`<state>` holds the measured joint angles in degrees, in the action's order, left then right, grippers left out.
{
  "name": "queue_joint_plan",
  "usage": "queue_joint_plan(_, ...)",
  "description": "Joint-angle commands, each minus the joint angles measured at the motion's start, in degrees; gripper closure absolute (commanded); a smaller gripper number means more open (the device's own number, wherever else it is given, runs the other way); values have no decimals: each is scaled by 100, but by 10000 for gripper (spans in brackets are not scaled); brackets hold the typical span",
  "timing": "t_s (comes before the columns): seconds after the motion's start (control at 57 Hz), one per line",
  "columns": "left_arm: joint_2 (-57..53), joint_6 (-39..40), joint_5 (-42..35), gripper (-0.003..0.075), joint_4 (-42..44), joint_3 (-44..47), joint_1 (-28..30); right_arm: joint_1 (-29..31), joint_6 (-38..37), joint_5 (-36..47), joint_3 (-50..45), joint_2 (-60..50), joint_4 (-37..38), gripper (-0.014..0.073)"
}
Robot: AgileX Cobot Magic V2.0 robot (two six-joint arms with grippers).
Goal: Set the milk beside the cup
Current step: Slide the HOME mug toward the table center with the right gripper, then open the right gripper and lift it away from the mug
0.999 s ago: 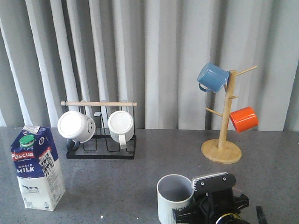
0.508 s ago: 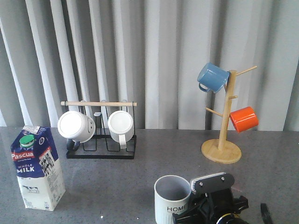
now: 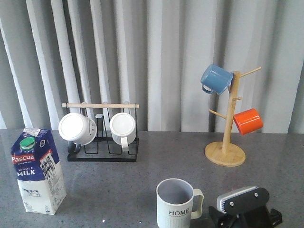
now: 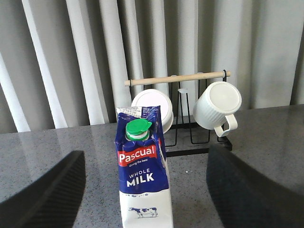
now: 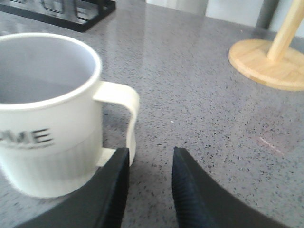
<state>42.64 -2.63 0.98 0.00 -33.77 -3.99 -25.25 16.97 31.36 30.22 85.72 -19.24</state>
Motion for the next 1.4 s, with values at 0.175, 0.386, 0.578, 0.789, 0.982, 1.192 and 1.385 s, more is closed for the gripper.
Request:
queue_joint_plan(0.175, 2, 45, -450, 200, -85, -197, -16, 79, 703, -73, -45, -1701, 85, 349)
queue_joint_plan(0.386, 2, 45, -450, 200, -85, -197, -16, 941, 825, -817, 27, -2879, 247, 349)
queue_joint_plan(0.578, 2, 45, -450, 200, -85, -197, -16, 1757, 518, -1898, 464, -3756, 1090, 349)
queue_joint_plan(0.789, 2, 45, -450, 200, -85, -197, -16, 2143, -1168, -2154, 706, -4700, 2399, 412)
queue_joint_plan(0.982, 2, 45, -450, 200, -85, -197, -16, 2213, -2285, -2500, 711, -5203, 3805, 604)
queue_joint_plan(1.192, 2, 45, -450, 200, -85, -197, -16, 2213, -2525, -2487, 706, -5205, 4759, 602)
queue_joint_plan(1.385, 2, 45, -450, 200, -85, -197, -16, 2213, -2530, -2466, 706, -5205, 4818, 602)
